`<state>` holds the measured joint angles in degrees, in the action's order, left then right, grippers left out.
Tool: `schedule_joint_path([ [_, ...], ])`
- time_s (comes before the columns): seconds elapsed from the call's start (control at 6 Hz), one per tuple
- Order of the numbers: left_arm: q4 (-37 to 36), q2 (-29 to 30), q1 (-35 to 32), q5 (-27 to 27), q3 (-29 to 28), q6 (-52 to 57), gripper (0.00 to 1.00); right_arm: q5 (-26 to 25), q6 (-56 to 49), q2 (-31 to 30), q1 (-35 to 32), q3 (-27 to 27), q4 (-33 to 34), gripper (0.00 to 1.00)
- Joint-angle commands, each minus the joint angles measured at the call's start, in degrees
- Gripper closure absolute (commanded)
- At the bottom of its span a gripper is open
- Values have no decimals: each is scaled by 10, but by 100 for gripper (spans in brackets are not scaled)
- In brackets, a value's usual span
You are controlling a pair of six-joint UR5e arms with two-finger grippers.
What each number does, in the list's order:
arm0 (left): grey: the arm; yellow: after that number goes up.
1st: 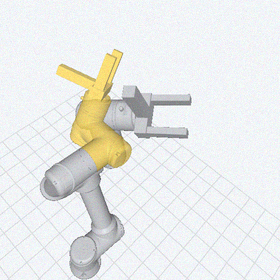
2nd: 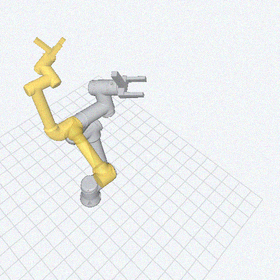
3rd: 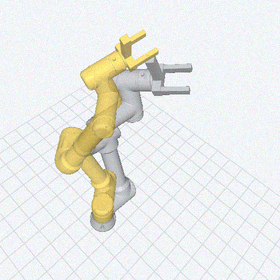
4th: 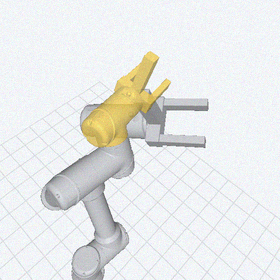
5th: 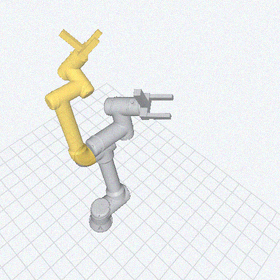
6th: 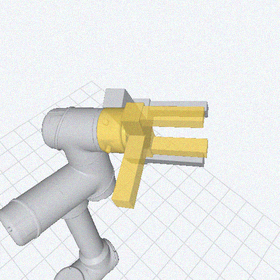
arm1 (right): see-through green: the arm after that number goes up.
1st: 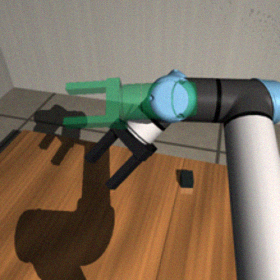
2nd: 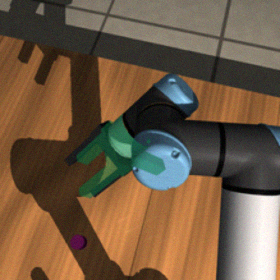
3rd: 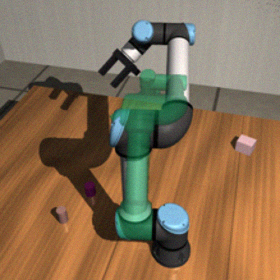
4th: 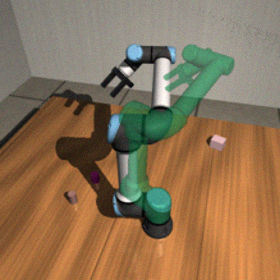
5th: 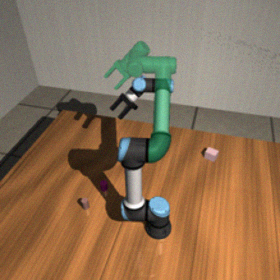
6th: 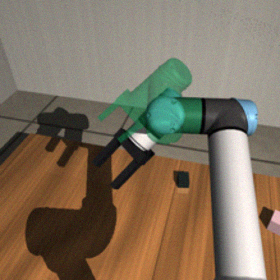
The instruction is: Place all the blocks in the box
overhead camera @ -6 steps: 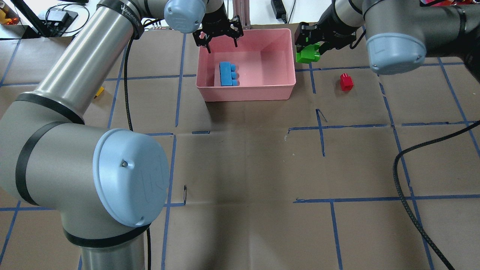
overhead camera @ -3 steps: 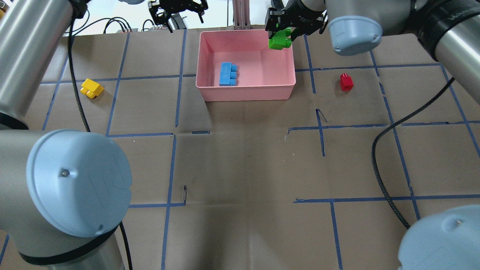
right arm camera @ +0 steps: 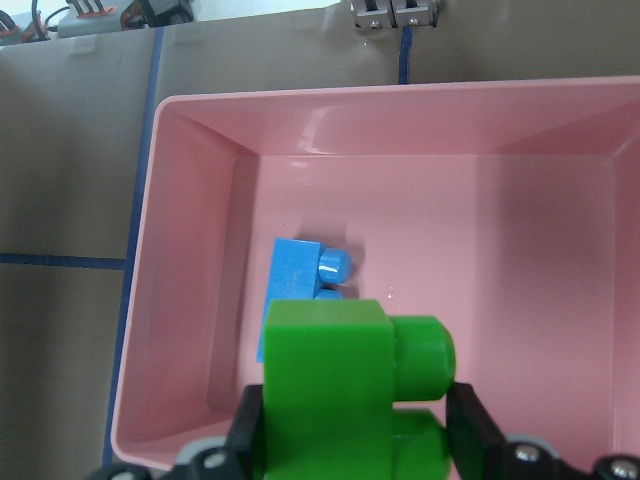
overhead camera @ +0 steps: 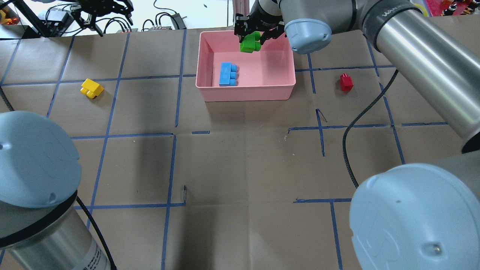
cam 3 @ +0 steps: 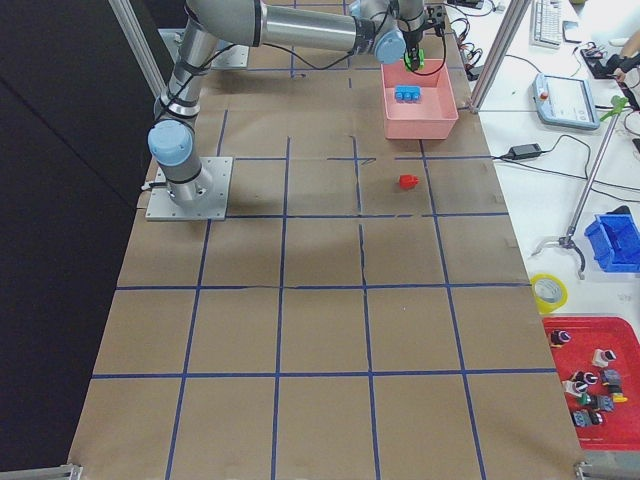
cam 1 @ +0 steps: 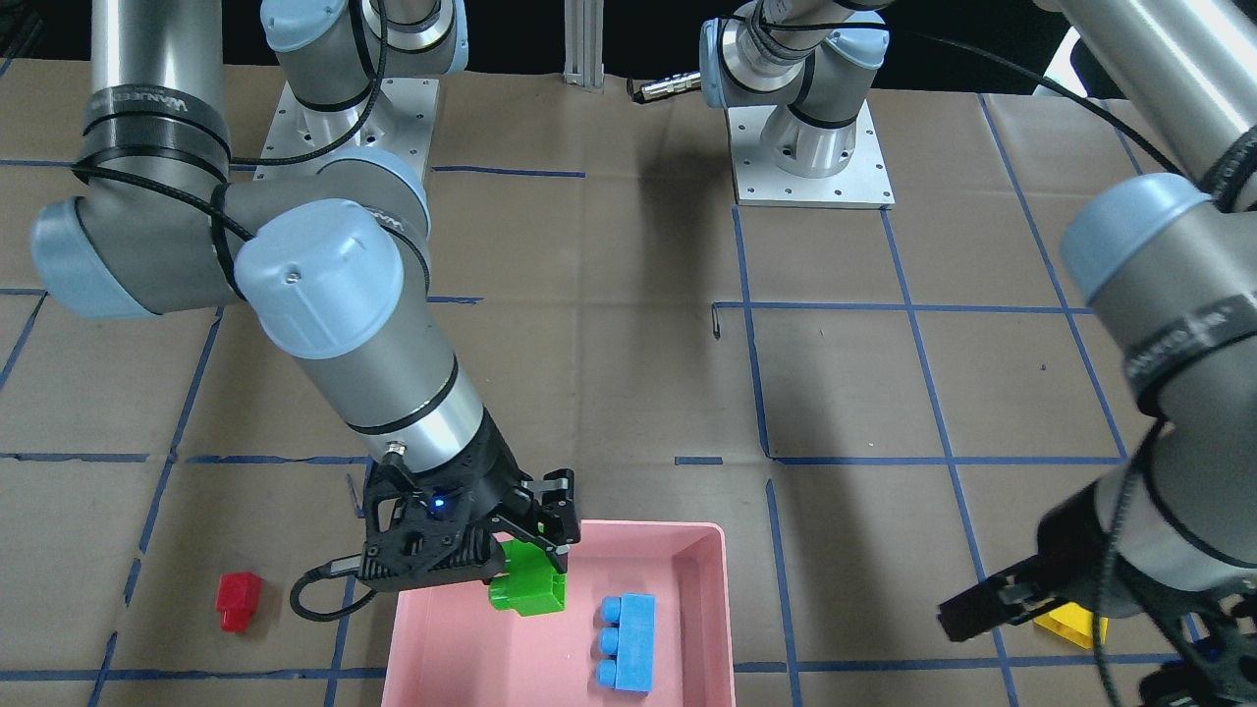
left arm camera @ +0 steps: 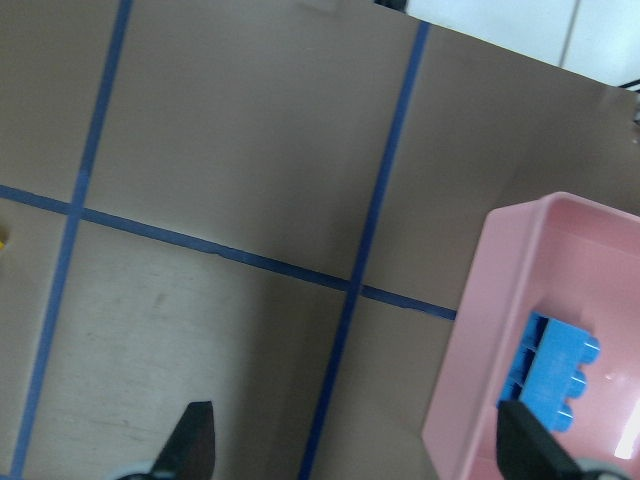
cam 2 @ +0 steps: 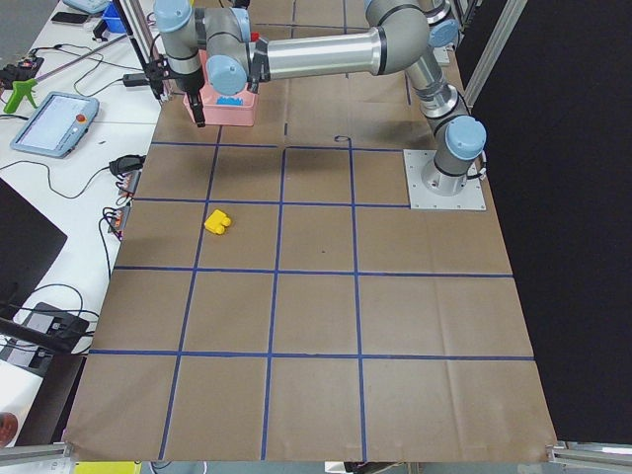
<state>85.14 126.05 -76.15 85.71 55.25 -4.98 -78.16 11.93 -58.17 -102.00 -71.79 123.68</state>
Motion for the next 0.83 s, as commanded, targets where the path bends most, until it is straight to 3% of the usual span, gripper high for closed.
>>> schedule_joint_path([
  [0.0,-8,11,80,0,9,61,0,-37,-2,-2,-4,3,-10,0],
  [0.33,-11,12,88,2,10,49,0,-39,-22,-13,8,-6,-16,0],
  [0.5,-32,16,100,2,9,41,0,-63,-81,-56,34,-17,-19,0],
  [0.67,-39,23,108,1,10,-56,0,-142,-110,-99,69,-32,-92,1],
])
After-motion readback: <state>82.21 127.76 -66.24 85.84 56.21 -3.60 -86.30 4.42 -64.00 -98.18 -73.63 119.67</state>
